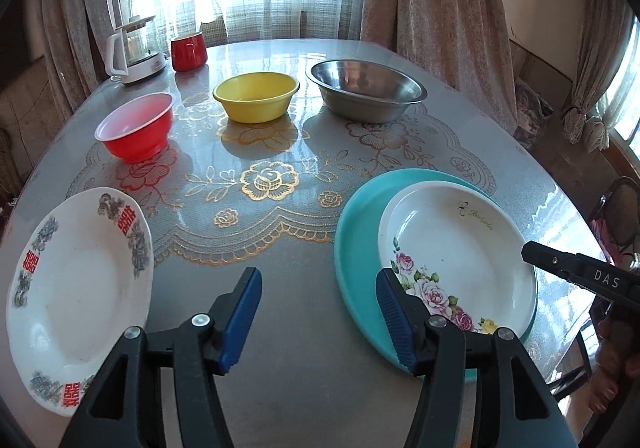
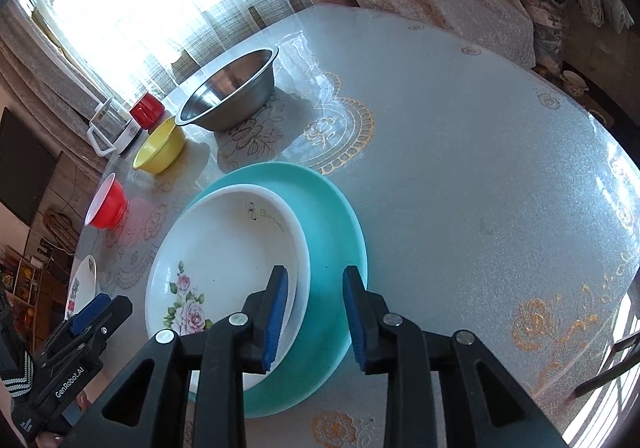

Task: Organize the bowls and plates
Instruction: 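Open the right gripper and withdraw it from the stacked dishes, then move the right gripper to the dragon-print white plate rim and grasp it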

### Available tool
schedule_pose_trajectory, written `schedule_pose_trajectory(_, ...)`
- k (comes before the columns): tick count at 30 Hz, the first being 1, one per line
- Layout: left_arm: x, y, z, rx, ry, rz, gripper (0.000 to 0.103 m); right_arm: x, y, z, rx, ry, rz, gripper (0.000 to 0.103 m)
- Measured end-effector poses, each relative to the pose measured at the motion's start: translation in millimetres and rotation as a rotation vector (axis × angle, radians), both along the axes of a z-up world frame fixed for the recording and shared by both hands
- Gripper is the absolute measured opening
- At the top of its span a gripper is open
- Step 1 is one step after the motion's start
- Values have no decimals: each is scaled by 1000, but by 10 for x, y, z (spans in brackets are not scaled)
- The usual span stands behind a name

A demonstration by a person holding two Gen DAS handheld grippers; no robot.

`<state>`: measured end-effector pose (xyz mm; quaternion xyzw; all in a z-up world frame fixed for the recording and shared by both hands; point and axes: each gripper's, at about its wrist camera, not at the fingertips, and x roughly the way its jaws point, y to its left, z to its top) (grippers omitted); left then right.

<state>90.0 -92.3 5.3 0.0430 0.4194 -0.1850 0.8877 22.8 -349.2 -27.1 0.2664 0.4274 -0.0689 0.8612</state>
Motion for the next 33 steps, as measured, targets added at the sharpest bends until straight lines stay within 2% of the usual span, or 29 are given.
schedule_pose_trajectory(3,-23,96,37,7,-9,22,69,-11,48,105,-39,-23,-5,29)
schedule_pose_trajectory(12,-95,348,27,29,2,80,72,54,377,304,-106,-61,64,30)
schedule_pose_trajectory(22,-191,639,-29,41,25,139,72,202,1011,411,-146,-86,243,31)
schedule_pose_trajectory(31,-308,1013,44,2,32,186,72,384,1625,342,-159,-69,410,32)
schedule_pose_trajectory(33,-320,1106,87,-8,23,204,75,424,1745,319,-169,-61,438,33)
